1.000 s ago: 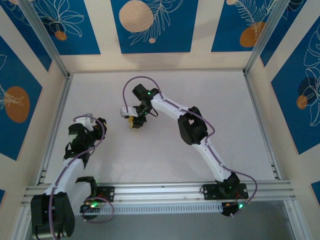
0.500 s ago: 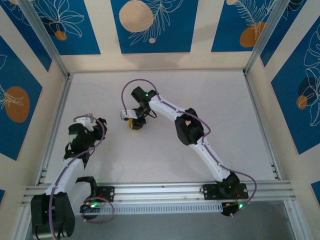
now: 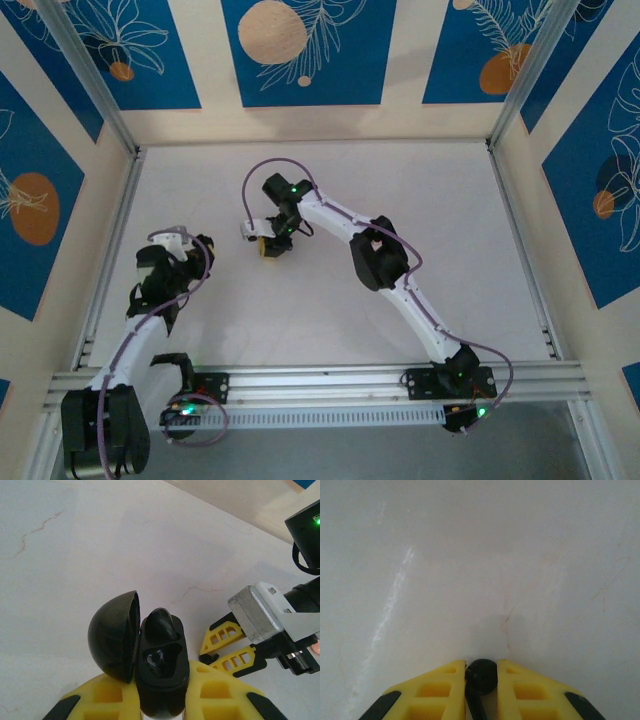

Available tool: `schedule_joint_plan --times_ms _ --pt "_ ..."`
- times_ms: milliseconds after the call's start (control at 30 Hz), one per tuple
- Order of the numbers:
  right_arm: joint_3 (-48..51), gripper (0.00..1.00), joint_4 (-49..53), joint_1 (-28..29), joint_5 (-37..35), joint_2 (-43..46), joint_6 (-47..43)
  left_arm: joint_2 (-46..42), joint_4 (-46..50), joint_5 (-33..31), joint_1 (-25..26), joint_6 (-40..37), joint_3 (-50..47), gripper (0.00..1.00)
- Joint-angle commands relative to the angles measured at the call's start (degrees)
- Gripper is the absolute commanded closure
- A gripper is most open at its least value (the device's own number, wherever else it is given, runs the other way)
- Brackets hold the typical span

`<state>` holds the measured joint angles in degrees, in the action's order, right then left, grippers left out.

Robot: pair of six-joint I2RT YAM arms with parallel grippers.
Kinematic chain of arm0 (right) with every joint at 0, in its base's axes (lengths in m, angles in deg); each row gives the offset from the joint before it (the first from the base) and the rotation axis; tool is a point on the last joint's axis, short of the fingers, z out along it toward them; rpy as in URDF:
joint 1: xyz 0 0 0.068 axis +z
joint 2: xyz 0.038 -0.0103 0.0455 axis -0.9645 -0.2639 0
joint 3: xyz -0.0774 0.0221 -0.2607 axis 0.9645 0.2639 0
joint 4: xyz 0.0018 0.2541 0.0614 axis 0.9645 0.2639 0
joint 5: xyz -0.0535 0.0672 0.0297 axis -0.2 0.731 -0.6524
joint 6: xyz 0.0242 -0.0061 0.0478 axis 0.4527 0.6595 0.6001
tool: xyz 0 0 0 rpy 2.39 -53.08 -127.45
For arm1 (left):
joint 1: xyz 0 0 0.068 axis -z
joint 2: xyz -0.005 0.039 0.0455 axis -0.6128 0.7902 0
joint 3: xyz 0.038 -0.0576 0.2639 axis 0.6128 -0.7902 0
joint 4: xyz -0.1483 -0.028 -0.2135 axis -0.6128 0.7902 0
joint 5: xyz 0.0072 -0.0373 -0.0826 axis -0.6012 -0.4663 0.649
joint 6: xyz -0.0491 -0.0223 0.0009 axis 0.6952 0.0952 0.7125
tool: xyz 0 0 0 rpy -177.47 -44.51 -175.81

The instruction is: Insert wireless bluetooth earbuds into charging case

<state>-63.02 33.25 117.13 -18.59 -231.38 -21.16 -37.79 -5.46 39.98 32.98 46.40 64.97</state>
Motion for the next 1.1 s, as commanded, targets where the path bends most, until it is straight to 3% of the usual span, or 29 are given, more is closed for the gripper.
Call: schedule_joint_plan --times_ms 0,533,800,967,1067 --pt "5.29 0.82 3.28 0.37 -2.77 3.96 2.39 -0.12 1.62 1.24 -0.75 -2.28 1.90 0.86" --pt "46.92 0.82 -8.85 -1.73 -11.79 27.72 19.89 0.16 0.41 3.78 2.54 -2.05 2.14 0.87" --pt "58.58 0.81 -7.74 -2.14 -16.84 32.52 28.78 -0.29 1.60 2.62 5.75 -2.40 3.17 0.88" --pt "59.42 0.80 -8.33 -1.79 -16.05 34.74 31.25 -0.04 2.32 1.86 7.66 -2.66 3.99 0.88" --pt "57.91 0.72 -7.59 -1.32 -16.16 35.98 32.27 -0.32 2.59 1.22 8.25 -2.93 4.32 0.88"
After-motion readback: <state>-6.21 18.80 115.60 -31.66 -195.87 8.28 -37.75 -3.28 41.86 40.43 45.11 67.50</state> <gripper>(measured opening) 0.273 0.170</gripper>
